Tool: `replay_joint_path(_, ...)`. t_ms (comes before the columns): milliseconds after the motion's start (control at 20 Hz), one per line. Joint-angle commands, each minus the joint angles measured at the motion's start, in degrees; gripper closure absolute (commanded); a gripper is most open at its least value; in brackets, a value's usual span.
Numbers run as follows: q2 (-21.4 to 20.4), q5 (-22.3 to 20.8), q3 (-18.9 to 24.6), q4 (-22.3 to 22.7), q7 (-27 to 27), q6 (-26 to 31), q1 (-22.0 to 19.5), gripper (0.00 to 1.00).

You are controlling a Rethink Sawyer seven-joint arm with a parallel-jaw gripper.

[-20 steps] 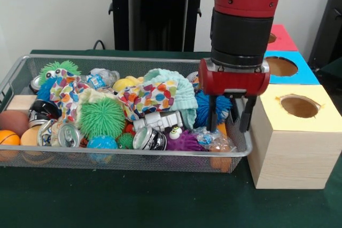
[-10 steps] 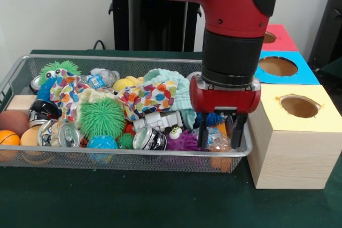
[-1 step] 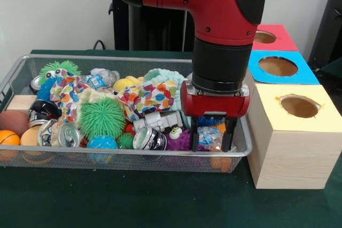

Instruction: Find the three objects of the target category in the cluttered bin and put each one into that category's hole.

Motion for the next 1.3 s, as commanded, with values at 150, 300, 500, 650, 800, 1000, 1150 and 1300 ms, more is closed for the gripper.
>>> replay_joint_path(150, -0.6, -1.8, 3.2, 4.3, 3.4, 3.4, -0.3, 0.0)
replay_joint_path(300, -2.0, -1.3, 2.7, 6.0, 5.1, 3.4, 0.8, 0.0)
replay_joint_path(500, -4.4, -0.3, 1.7, 8.1, 7.4, 4.5, 2.7, 0.0)
replay_joint_path(650, -5.4, -0.3, 1.7, 9.9, 7.1, 4.2, 2.5, 0.0)
replay_joint_path(800, -6.3, -0.1, 1.7, 11.6, 7.3, 3.8, 2.5, 0.0)
replay_joint_path(1000, -5.9, -0.1, 1.8, 12.4, 7.8, 2.6, 2.7, 0.0)
replay_joint_path(1150, -5.5, -0.3, 1.9, 13.1, 7.9, 1.2, 2.6, 0.0)
replay_joint_path(1300, -5.4, -0.5, 2.2, 13.4, 7.3, 0.7, 2.1, 0.0)
